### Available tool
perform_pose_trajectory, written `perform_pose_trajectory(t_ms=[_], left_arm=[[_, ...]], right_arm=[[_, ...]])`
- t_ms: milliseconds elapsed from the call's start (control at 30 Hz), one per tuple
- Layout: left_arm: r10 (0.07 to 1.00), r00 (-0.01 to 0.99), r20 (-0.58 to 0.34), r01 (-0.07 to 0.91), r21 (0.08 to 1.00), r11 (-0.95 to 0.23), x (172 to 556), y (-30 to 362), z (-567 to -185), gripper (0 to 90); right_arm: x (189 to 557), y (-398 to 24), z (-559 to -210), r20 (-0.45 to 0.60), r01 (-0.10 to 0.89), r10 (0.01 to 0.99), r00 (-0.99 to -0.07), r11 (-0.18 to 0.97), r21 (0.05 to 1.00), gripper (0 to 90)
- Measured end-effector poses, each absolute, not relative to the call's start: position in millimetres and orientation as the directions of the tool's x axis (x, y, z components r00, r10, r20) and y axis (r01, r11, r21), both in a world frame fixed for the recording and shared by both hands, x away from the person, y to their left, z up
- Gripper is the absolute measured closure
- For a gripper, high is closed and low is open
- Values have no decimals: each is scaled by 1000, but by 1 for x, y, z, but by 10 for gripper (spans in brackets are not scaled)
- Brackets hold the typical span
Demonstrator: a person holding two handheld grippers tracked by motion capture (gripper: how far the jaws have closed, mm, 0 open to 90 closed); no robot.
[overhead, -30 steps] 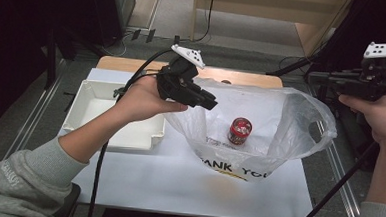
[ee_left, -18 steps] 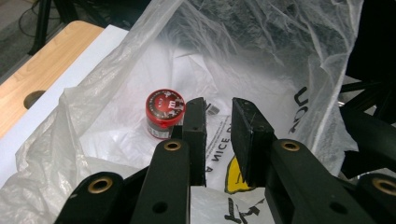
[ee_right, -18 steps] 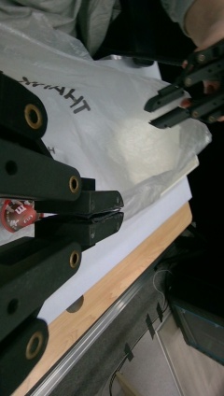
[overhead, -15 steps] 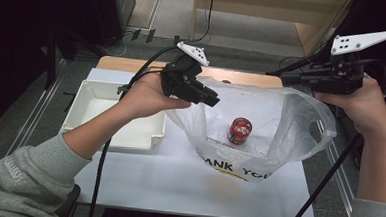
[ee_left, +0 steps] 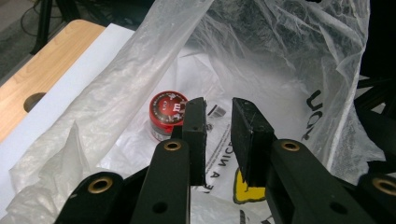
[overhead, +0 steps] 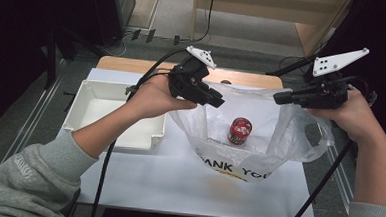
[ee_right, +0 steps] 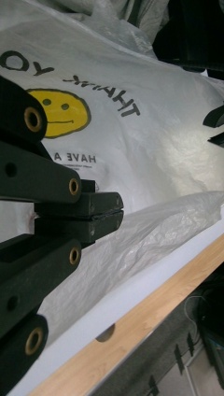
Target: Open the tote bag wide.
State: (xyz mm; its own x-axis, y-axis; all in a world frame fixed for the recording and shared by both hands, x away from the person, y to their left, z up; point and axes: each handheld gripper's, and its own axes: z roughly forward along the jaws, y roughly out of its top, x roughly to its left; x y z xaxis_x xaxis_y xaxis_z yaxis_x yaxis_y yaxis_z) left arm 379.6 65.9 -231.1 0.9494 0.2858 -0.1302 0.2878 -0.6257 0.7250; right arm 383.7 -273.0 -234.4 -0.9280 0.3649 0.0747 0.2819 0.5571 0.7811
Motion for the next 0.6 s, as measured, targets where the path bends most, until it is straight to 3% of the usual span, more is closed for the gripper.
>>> perform_pose_trajectory(t_ms=[600], left_arm=[[320, 944, -86, 290, 679, -674, 392, 49, -268, 763]], right_arm=[[389, -285, -276, 117, 371, 431, -895, 573, 731, 898]])
